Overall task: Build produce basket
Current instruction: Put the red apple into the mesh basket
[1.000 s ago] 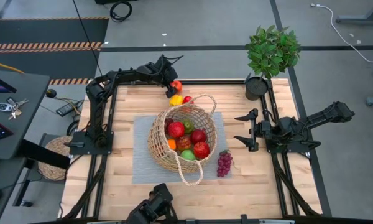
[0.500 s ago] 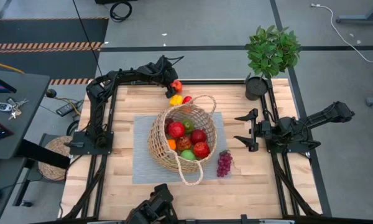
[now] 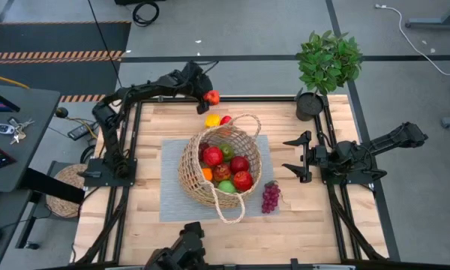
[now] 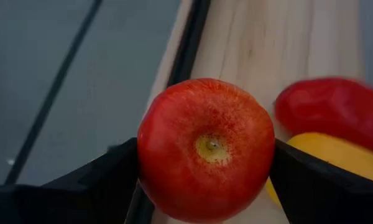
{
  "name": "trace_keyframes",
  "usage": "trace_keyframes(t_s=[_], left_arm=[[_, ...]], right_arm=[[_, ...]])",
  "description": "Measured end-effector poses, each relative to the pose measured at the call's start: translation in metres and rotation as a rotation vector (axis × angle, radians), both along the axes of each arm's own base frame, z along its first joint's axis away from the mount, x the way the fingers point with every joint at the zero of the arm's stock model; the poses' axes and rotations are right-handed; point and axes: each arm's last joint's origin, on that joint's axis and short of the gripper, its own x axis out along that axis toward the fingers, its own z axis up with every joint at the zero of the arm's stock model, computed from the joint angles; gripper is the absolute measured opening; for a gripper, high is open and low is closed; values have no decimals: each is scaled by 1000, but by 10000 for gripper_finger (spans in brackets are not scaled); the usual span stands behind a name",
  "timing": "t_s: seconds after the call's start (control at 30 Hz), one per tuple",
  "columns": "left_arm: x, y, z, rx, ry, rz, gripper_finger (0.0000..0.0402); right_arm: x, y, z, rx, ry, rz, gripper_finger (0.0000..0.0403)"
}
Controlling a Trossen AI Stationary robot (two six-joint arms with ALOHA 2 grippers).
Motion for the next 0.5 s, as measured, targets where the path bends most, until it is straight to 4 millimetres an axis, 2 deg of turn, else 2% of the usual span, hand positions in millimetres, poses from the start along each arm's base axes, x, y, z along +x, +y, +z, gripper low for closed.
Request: trace_keyframes(t_s=[0.23,0.5], left_arm=[[-12,-23,66,101,-147,-50,323],[-20,-66,129,181,-340,-161,324]], right_arm=[[0,0,0,0,1,0,380],[0,0,0,0,0,0,380]])
